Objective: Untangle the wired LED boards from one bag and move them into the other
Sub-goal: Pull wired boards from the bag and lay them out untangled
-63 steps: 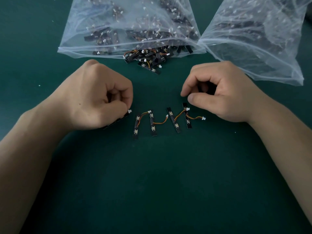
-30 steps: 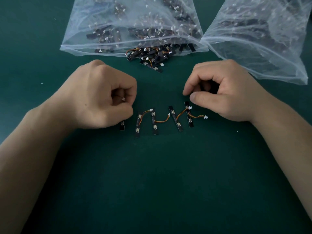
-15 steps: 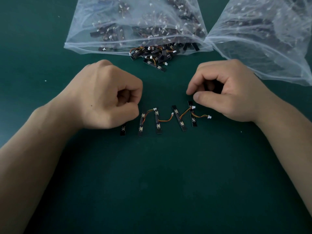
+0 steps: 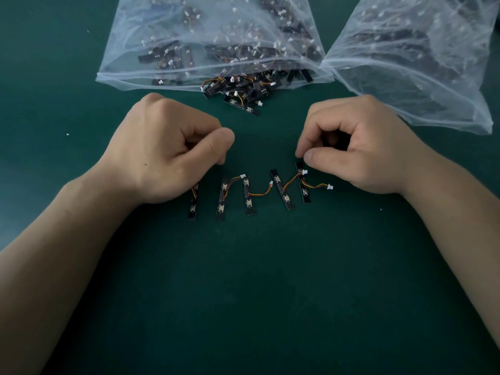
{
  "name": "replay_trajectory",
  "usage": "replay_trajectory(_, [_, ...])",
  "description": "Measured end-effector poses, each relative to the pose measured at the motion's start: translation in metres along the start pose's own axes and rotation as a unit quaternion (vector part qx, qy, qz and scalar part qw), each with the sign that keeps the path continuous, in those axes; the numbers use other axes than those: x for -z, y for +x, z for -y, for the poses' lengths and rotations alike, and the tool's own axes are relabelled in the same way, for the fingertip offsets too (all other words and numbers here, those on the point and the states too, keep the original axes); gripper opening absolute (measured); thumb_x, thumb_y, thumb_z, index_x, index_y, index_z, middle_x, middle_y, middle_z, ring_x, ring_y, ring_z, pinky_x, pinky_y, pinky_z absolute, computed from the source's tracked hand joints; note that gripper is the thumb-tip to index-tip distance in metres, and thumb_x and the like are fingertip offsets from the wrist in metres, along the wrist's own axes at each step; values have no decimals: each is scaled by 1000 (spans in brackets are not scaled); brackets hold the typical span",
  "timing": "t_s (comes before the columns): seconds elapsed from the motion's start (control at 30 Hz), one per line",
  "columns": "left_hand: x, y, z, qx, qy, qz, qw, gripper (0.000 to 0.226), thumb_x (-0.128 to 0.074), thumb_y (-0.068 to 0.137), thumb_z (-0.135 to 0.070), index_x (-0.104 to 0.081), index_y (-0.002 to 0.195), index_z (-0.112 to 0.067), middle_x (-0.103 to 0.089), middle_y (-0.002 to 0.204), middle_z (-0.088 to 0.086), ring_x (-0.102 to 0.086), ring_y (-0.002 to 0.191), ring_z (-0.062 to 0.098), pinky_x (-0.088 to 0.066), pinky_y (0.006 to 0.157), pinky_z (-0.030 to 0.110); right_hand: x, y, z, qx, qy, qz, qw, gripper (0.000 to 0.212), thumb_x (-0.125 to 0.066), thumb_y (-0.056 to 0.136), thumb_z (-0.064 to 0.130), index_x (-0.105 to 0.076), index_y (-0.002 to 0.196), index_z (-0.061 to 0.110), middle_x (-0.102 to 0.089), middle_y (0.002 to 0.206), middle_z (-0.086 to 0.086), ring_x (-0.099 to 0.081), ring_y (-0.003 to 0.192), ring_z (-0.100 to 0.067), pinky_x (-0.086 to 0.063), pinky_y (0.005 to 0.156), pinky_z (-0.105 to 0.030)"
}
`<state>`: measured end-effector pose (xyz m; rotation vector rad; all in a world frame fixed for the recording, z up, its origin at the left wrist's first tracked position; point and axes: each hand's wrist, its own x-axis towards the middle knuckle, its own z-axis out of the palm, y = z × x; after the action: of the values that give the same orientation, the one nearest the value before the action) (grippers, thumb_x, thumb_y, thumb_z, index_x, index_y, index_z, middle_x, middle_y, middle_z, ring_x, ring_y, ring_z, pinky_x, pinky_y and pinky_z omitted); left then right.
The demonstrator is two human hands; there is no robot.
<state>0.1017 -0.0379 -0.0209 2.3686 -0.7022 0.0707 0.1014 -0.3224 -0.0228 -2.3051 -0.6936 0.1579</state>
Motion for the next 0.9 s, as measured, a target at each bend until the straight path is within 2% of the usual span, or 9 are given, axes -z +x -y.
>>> replay_trajectory(0.1, [-3, -1, -2, 8, 0, -3, 1000, 40, -50, 100, -35, -72, 70, -19, -52, 47, 4, -52, 49, 23, -43, 55, 35, 0, 0, 0, 1, -2, 1, 1000, 8, -70, 82, 19, -75, 80, 24, -65, 79, 11, -60, 75, -19, -43, 66, -27])
replay_trajectory(0.2, [-3, -1, -3, 21, -8, -12, 1000, 43, -47, 101, -41, -71, 72, -20, -55, 49, 3, -54, 52, 23, -45, 56, 37, -1, 1, 0, 3, -2, -1, 1000, 8, -70, 82, 19, -74, 80, 26, -65, 79, 11, -60, 75, -20, -43, 65, -28])
replay_trajectory(0.33, [-6, 2, -4, 52, -28, -65, 996, 42, -47, 99, -39, -69, 70, -19, -54, 50, 5, -52, 52, 24, -46, 56, 40, -2, 1, -1, -1, -8, -10, 1000, 9, -71, 83, 21, -75, 83, 29, -65, 78, 13, -59, 73, -17, -41, 64, -22])
replay_trajectory(0.47, [-9, 20, 3, 84, 7, -95, 992, 27, -58, 96, -39, -71, 79, -22, -60, 61, 0, -55, 59, 18, -49, 59, 36, -2, 6, -1, -35, -3, -42, 999, 10, -71, 87, 22, -76, 86, 30, -65, 70, 20, -58, 63, -6, -39, 58, -11])
replay_trajectory(0.57, [-10, 34, 8, 98, 21, -98, 990, 14, -62, 92, -39, -72, 90, -30, -64, 66, -6, -56, 62, 12, -54, 65, 39, -3, 17, -3, -56, -14, -66, 996, 10, -73, 89, 14, -77, 87, 23, -65, 65, 16, -58, 60, 0, -39, 58, -8])
replay_trajectory(0.63, [-13, 39, 8, 104, 34, -90, 990, 10, -61, 89, -39, -70, 94, -35, -62, 66, -14, -55, 61, 6, -52, 64, 35, -4, 24, -3, -60, -24, -75, 995, 8, -71, 90, 17, -74, 87, 23, -64, 61, 10, -56, 55, -5, -37, 58, -10])
replay_trajectory(0.73, [-17, 40, 8, 107, 76, -81, 988, 8, -62, 89, -37, -68, 93, -39, -61, 63, -13, -56, 62, 2, -48, 63, 28, -7, 33, -4, -55, -51, -94, 993, 14, -67, 91, 31, -57, 82, 31, -58, 54, 8, -50, 49, -12, -38, 59, -22])
replay_trajectory(0.83, [-18, 39, 9, 107, 86, -80, 987, 8, -63, 88, -37, -69, 93, -39, -60, 62, -14, -56, 63, 1, -43, 62, 27, -11, 50, -1, -48, -88, -126, 987, 28, -67, 89, 50, -47, 82, 33, -56, 56, 11, -52, 53, -6, -44, 59, -30])
replay_trajectory(0.9, [-18, 39, 10, 107, 85, -81, 987, 8, -63, 86, -38, -68, 92, -38, -61, 66, -18, -56, 63, 1, -42, 61, 28, -13, 56, -1, -30, -105, -147, 983, 32, -69, 89, 50, -47, 91, 28, -55, 59, 11, -52, 55, -5, -48, 62, -35])
